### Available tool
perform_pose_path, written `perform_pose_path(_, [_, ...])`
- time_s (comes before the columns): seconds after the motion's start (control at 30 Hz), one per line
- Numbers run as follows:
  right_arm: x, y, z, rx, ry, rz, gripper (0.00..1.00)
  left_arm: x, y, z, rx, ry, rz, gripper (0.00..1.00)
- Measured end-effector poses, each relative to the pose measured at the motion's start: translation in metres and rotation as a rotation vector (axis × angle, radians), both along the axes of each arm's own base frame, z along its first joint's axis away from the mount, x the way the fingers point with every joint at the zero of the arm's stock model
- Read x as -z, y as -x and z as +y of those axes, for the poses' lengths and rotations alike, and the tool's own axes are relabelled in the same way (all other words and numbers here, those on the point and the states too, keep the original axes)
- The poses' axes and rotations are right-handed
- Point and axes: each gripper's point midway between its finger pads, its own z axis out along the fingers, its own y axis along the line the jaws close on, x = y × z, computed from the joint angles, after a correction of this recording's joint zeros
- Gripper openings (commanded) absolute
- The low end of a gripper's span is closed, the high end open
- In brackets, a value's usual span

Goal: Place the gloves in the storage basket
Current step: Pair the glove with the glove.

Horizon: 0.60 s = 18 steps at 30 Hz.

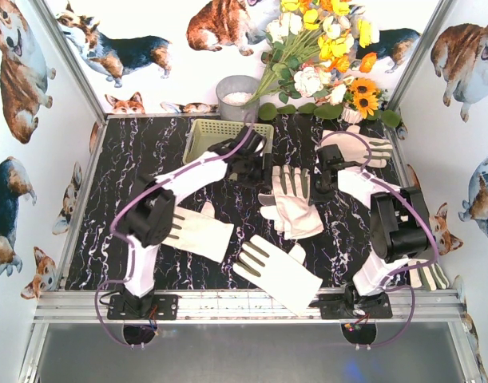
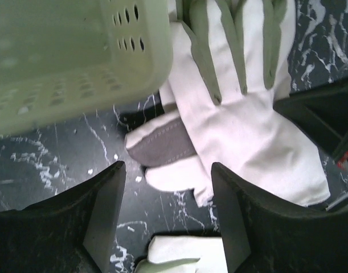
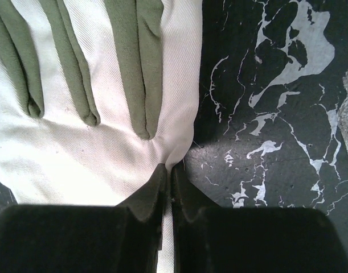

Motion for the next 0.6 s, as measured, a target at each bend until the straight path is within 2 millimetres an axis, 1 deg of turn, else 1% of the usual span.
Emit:
perform_pose_path(0.1, [-0.004, 0.000, 0.000, 0.001, -0.002, -0.010, 0.00, -0.010, 0.012, 0.011, -0.017, 0.039, -0.013, 0.57])
perform_pose_path(0.17, [-0.006, -0.001, 0.000, 0.001, -0.003, -0.016, 0.00, -0.008, 0.020, 0.015, -0.020, 0.077, 0.000, 0.55])
perform_pose_path(0.27, [-0.008, -0.001, 0.000, 0.002, -0.005, -0.021, 0.00, 0.006, 0.025, 0.014, -0.011, 0.125, 0.046, 0.50])
perform_pose_path(0.37, [-0.009, 0.000, 0.000, 0.005, -0.006, -0.021, 0.00, 0.024, 0.034, 0.013, 0.000, 0.151, 0.099, 0.43])
perform_pose_path(0.5, [-0.010, 0.000, 0.000, 0.007, -0.008, -0.021, 0.00, 0.039, 0.043, 0.011, 0.005, 0.177, 0.145, 0.33])
perform_pose_path(0.6, [-0.010, 0.000, 0.001, 0.008, -0.009, -0.022, 0.00, 0.047, 0.043, 0.008, 0.006, 0.189, 0.158, 0.30])
